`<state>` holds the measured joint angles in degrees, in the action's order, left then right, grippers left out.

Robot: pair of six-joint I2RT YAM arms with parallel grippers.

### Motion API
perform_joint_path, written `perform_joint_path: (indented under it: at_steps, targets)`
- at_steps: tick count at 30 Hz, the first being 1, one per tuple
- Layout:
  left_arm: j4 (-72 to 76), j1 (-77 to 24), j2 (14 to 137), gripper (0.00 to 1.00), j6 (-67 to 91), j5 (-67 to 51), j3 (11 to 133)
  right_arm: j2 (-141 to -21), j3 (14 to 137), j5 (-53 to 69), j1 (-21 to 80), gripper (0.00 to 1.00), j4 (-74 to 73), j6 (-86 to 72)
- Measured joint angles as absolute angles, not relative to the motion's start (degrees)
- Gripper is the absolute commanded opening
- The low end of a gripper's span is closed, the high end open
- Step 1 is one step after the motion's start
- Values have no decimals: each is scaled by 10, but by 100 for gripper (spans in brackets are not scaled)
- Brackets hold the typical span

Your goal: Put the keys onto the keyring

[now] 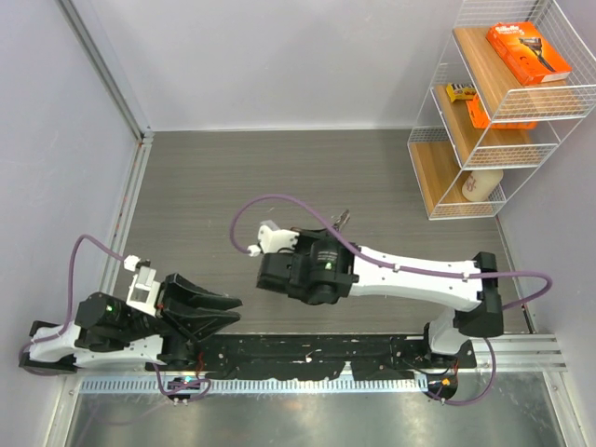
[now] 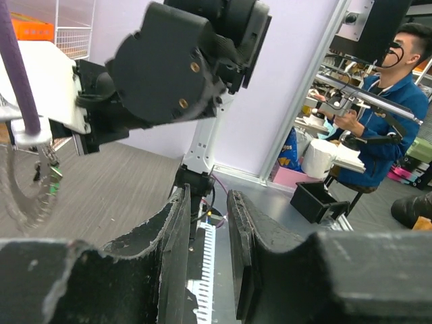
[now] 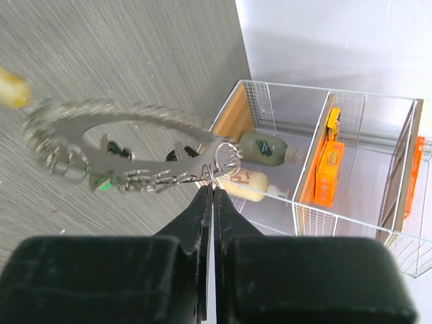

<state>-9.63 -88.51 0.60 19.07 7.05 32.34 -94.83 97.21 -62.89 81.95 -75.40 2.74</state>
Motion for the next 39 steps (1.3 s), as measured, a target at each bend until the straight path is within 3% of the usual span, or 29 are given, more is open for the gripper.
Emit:
perform_joint_path:
  at_steps: [9, 18, 39]
  targets:
    - [-117, -885, 6, 35, 191, 124, 324, -870, 911, -529, 750, 5, -689, 100]
    - [-145, -885, 6, 35, 191, 172, 327, -875, 846, -403, 665, 5, -627, 125]
    - [-154, -885, 6, 36, 190, 203, 328, -1100, 874, -163, 552, 5, -513, 149]
